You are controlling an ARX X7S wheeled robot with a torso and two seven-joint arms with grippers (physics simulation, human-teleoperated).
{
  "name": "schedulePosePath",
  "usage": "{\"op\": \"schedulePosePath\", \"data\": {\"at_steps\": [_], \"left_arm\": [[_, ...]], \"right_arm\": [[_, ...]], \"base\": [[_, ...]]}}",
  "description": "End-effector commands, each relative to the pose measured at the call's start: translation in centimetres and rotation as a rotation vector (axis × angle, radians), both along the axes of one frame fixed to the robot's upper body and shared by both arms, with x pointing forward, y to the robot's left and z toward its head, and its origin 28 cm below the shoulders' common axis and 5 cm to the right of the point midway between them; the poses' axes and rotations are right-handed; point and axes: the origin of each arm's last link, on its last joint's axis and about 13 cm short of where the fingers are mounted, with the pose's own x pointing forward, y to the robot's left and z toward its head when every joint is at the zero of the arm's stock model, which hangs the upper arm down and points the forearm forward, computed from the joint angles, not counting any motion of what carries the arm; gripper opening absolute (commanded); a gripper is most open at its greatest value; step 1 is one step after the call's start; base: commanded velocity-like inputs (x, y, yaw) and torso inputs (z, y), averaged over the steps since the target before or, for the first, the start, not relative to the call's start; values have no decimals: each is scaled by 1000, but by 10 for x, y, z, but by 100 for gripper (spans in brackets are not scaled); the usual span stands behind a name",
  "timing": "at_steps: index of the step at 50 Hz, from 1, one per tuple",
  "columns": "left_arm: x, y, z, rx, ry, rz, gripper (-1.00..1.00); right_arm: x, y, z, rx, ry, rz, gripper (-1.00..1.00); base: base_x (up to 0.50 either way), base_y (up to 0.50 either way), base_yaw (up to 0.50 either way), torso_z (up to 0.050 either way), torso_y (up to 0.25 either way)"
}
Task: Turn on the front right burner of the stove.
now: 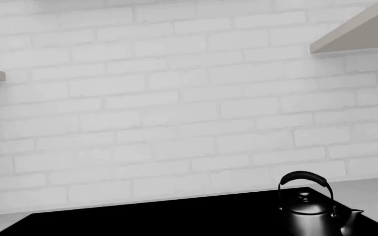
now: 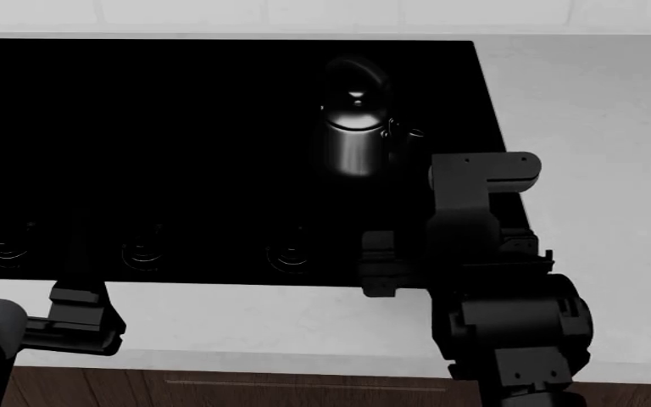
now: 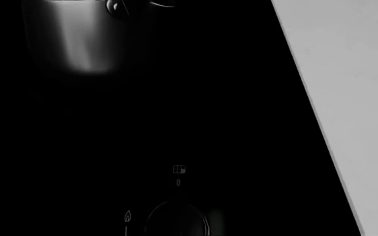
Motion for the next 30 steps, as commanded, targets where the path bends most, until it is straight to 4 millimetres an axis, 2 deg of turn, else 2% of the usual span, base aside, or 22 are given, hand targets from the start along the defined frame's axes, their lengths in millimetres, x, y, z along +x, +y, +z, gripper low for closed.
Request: {"op": "schedulePosePath", "data": {"at_steps": [1,20,21,30], "left_arm": [[0,0,0,-2,-1,-1,100],[0,0,0,-2,0,-4,100],[0,0,0,-3,-1,-3,100],[0,0,0,-3,-1,-3,100]], "right_arm": [[1,1,-9,9,24,6,100],[-1,-1,-18,19,43,-1,100],[-1,-1,-19,22,45,-7,-100],[-4,-1,-18,12,33,10,-100]], "base": [[0,0,0,0,0],[1,0,0,0,0],[0,0,0,0,0],[-5,0,0,0,0]]}}
